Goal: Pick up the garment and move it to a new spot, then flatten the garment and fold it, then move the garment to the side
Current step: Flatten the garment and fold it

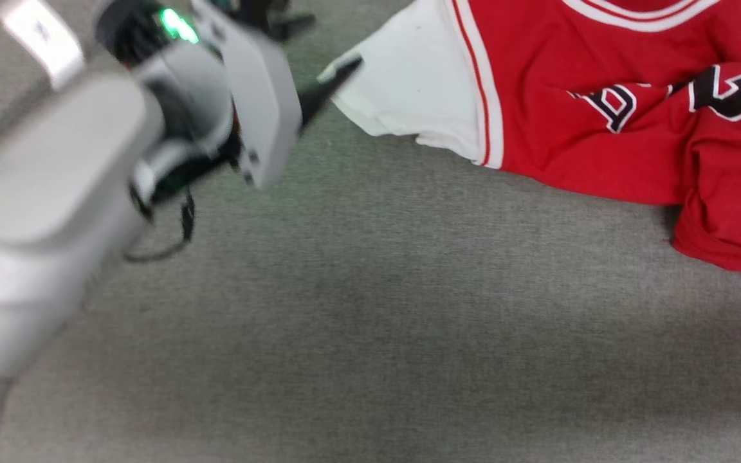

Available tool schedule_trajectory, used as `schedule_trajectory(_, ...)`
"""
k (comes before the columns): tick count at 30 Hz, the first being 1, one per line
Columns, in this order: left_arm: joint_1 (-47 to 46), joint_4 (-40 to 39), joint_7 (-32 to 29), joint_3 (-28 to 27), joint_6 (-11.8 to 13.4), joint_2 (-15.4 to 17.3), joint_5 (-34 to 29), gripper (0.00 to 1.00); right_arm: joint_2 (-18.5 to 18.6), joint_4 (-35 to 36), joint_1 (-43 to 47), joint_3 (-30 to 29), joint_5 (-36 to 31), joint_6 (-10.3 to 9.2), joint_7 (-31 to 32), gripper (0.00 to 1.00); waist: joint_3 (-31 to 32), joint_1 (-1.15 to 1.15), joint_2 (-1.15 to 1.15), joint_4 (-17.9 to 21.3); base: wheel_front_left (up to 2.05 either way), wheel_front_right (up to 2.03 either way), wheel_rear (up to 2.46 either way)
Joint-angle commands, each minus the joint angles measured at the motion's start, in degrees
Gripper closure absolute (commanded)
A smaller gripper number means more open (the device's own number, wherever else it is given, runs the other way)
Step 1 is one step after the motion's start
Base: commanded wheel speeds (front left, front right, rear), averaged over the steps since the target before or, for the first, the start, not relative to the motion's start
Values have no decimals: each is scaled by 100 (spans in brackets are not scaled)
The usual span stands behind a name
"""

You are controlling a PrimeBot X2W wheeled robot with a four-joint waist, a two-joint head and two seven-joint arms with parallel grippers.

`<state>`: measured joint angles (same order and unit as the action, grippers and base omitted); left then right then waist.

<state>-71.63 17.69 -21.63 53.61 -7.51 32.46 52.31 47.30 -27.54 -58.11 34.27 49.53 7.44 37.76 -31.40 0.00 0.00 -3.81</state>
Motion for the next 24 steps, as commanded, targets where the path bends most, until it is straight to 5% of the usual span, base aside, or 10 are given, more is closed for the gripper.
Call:
schedule_trajectory(1, -82, 48, -22, 30, 10, 18, 90, 0, -158, 2, 14, 118, 51, 8, -14, 100, -236, 0, 0, 235, 0, 0, 0)
schedule_trajectory(8, -1159, 912, -589, 1045, 7, -172, 1284, 0, -302, -90, -366, 550, 147, 5, -138, 100, -502, 0, 0, 553, 0, 0, 0)
schedule_trajectory(20, -1545, 1761, -583, 1950, 6, -304, 2008, 0, -480, -296, -621, 1267, 529, 1, -532, 100, -616, 0, 0, 816, 0, 0, 0)
schedule_trajectory(21, -1557, 1760, -636, 1970, 6, -288, 2080, 12, -471, -312, -648, 1328, 557, 1, -553, 100, -608, 0, 0, 823, 0, 0, 0)
schedule_trajectory(22, -1561, 1741, -695, 1990, 6, -273, 2128, 51, -456, -330, -681, 1385, 580, 1, -584, 100, -600, 0, 0, 824, 0, 0, 0)
schedule_trajectory(24, -1508, 1642, -784, 2010, 5, -256, 2304, 92, -427, -349, -734, 1464, 655, 1, -669, 100, -584, 0, 0, 817, 0, 0, 0)
